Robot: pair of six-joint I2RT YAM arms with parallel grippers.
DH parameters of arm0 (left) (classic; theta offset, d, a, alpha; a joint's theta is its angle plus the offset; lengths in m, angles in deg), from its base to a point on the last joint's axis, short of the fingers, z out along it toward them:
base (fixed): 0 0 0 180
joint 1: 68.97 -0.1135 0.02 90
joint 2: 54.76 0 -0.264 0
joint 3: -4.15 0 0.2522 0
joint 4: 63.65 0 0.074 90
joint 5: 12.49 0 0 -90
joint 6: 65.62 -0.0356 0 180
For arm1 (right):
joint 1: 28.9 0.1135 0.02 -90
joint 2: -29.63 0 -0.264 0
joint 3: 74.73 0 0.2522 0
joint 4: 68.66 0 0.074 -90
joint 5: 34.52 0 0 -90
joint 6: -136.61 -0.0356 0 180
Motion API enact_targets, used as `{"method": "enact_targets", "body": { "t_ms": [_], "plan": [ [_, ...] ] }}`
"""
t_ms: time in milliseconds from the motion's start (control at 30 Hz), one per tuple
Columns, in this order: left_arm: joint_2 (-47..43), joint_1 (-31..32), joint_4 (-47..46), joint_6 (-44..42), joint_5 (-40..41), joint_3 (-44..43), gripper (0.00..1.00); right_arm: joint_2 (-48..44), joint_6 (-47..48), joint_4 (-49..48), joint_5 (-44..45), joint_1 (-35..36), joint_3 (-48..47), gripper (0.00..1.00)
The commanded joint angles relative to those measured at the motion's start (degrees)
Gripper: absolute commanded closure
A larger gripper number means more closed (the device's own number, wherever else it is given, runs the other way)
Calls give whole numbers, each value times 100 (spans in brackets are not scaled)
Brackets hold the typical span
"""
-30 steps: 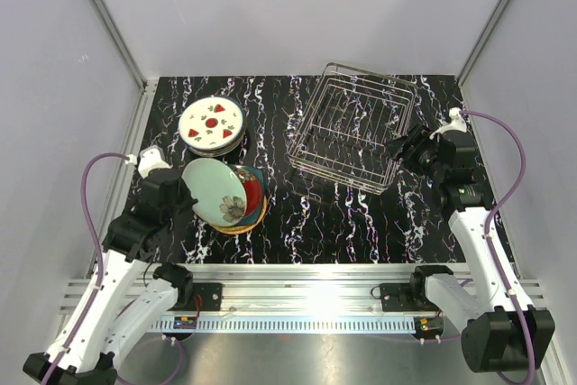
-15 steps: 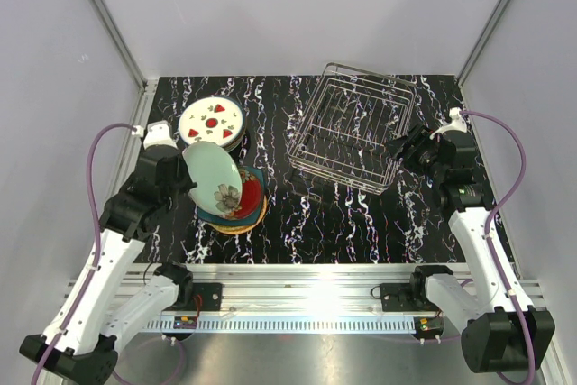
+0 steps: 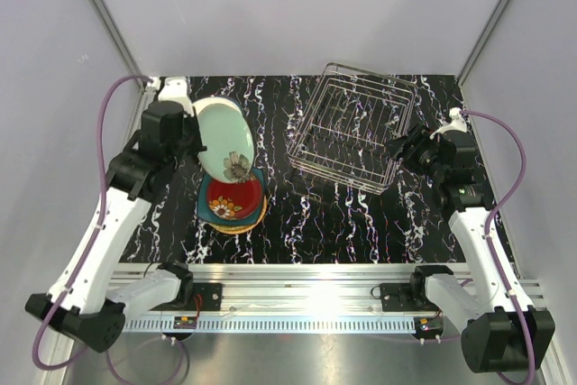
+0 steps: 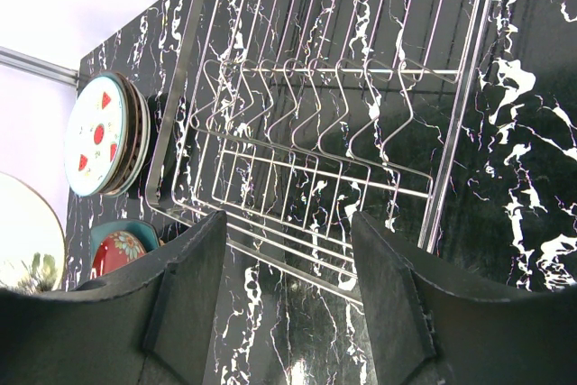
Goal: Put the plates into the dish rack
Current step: Insert the plate into the dish rack
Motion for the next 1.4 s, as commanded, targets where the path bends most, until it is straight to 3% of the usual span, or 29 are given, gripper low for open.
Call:
{"method": "enact_targets", "body": {
  "t_ms": [0, 633, 833, 1367],
  "plan": [
    [403, 146, -1090, -210, -356, -893, 100, -65, 79, -215, -122, -2, -16, 35],
    [3427, 1218, -1371, -1045, 21, -3731, 100, 40, -70, -391, -500, -11, 80, 35],
    [4228, 1596, -1468, -1510, 609, -4470, 100, 84, -79, -435, -508, -11, 72, 35],
    [5344, 2168, -1846, -2794, 2016, -5192, 100, 128, -44, -391, -412, -2, 36, 35]
  ]
}}
